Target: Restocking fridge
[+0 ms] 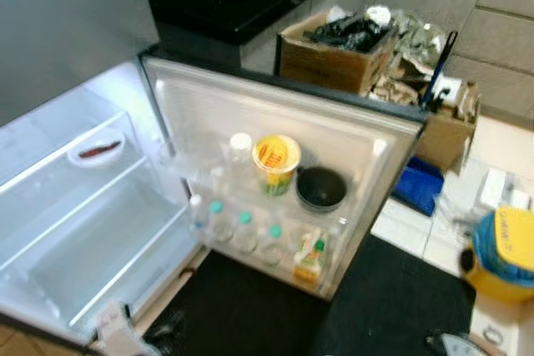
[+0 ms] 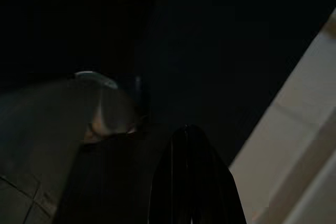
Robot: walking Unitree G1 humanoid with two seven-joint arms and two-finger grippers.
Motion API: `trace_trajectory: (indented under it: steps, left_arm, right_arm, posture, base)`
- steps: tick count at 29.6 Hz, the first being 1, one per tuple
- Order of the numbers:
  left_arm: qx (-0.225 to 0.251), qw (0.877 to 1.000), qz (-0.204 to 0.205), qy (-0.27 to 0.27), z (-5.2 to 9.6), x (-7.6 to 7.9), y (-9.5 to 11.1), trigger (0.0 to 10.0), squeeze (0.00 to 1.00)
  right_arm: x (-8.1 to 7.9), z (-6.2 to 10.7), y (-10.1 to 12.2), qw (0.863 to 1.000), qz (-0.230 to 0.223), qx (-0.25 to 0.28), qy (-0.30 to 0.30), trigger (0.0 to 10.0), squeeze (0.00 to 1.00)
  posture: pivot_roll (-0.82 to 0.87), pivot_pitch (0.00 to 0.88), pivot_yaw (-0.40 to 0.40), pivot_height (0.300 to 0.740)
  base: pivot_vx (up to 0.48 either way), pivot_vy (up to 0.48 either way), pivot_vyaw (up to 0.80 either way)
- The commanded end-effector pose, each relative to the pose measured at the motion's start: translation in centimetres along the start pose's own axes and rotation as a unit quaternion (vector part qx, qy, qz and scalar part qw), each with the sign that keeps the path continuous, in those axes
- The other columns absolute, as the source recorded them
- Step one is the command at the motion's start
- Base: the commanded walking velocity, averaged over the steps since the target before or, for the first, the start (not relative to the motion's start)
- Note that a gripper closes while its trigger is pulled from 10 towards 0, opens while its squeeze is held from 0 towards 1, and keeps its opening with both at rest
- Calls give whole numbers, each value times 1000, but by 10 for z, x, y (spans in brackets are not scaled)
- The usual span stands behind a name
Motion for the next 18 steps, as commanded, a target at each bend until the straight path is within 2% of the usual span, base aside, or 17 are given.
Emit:
trace_trajectory:
  steps: [1,4,11,18]
  left_arm:
    - [-1,1000,-3,17,5,-10,0,10000,0]
    - [3,999,-7,31,5,-14,3,10000,0]
    - [6,999,-7,41,5,-16,4,10000,0]
    - [4,999,-11,43,4,-14,3,10000,0]
  right_arm:
    - [-11,-2,-6,1000,24,-13,11,10000,0]
    - [-17,-4,-6,999,42,-16,16,10000,0]
    - [-18,-5,-5,999,49,-16,15,10000,0]
    - [-13,-4,-8,999,50,-20,6,10000,0]
  posture:
    - [-58,84,-4,740]
    - [-57,87,-2,740]
    - [-57,90,0,740]
    - [-66,93,-2,740]
  base:
    - [0,-247,788]
    - [0,-165,788]
    - [0,0,704]
    - [0,0,0]
Point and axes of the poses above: a point about 5 cm out from each wrist's last joint towards the gripper, its own z axis pointing back from the gripper into the wrist, its own y axis along the axis of the wrist's last joint, x = y × z, the point moved 6 cm from there along -z, pointing out of the wrist towards the gripper, and after that the axes turned 6 degrees about z, right-handed, at the moved point
